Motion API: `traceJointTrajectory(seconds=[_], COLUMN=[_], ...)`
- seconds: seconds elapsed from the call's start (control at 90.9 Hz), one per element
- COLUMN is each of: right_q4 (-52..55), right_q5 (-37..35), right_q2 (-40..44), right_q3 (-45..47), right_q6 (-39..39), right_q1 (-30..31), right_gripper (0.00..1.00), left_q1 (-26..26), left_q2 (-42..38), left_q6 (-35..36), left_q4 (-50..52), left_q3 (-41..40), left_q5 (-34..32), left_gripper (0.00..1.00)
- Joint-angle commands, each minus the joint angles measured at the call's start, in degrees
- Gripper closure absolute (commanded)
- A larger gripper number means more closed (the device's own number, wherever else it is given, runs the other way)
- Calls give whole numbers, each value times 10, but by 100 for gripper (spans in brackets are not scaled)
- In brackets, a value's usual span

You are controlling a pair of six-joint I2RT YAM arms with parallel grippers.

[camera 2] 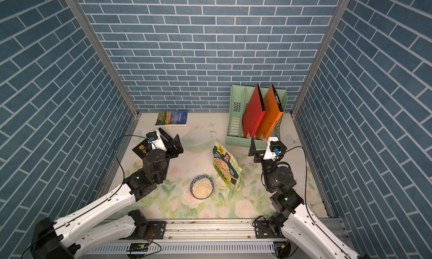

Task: Pour the oats into the breakfast bowl
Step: Close the oats bag at the center of the board, then reset both arms

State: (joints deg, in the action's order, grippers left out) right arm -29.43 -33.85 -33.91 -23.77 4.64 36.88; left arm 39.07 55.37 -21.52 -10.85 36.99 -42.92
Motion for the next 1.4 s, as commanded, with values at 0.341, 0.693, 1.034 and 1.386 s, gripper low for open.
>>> traceJointTrajectory(seconds=[0.341,0.693,1.034,1.386], right_q4=[-181,-304,-390,-483], right_q5=[22,77,191,275], right_q2=[-132,-319,-431,-533], right_q3=[192,181,138,136], right_q6=[-74,-48,-9,-11], right_q1=[-246,-266,-286,-317], right_gripper=[0,0,0,0], left_q1=[-169,-193,-221,-304], left_q2=[56,131,176,228], left_q6=[83,112,183,192], left_q4=[-151,-181,-406,-556], left_q3=[-149,-126,-232,-247], left_q5=[-46,4,2,137], left_gripper=[0,0,0,0])
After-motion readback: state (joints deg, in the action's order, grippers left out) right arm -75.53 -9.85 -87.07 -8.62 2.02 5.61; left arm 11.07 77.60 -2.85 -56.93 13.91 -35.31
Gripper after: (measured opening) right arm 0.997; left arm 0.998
